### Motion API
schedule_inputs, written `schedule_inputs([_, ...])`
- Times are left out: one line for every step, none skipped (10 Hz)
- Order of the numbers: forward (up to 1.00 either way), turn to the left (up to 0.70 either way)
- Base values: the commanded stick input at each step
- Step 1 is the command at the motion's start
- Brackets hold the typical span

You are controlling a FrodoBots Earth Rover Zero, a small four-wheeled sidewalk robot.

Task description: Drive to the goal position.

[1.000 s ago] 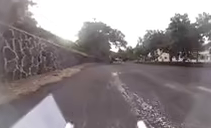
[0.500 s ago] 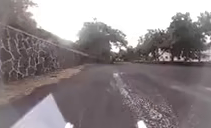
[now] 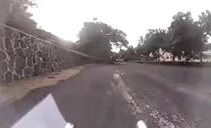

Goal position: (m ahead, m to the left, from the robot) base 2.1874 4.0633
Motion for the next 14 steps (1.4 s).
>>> schedule_inputs([0.45, -0.27])
schedule_inputs([0.45, -0.27])
schedule_inputs([0.45, -0.2])
schedule_inputs([0.45, -0.11])
schedule_inputs([0.45, -0.02])
schedule_inputs([0.45, 0.0])
schedule_inputs([0.45, 0.0])
schedule_inputs([0.45, 0.0])
schedule_inputs([0.45, 0.0])
schedule_inputs([0.45, 0.0])
schedule_inputs([0.45, 0.0])
schedule_inputs([0.45, 0.0])
schedule_inputs([0.45, 0.0])
schedule_inputs([0.45, 0.0])
